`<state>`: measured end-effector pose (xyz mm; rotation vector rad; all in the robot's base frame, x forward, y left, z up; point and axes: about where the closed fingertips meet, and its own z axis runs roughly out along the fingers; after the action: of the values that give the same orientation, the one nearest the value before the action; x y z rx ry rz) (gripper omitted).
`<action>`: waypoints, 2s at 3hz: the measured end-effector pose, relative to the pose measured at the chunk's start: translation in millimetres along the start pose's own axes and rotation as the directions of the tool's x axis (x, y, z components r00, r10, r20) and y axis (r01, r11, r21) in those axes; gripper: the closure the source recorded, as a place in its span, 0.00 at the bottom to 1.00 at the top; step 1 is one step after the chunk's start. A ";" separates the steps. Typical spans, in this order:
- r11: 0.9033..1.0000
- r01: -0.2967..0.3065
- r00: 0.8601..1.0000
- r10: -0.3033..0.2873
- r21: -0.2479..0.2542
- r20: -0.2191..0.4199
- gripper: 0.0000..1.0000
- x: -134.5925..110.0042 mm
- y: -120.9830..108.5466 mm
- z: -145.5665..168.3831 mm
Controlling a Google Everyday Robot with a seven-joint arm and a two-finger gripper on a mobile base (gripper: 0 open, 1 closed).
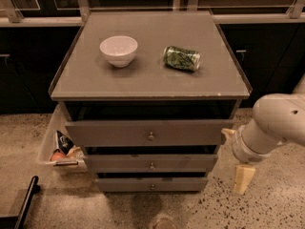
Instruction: Open middle drawer
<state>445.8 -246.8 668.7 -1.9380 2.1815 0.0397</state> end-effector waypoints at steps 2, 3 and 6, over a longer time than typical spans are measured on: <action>0.998 0.057 0.994 -0.060 0.039 0.086 0.00 10.6 0.1 60.4; 0.998 0.057 0.994 -0.060 0.039 0.086 0.00 10.6 0.1 60.4; 0.997 0.081 0.989 -0.081 0.005 0.127 0.00 38.9 -7.4 180.1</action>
Offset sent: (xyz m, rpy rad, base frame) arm 0.0074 -0.0007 -0.0886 0.1523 -0.0909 0.0902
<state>475.6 -255.7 486.9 -1.9652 2.0209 0.1452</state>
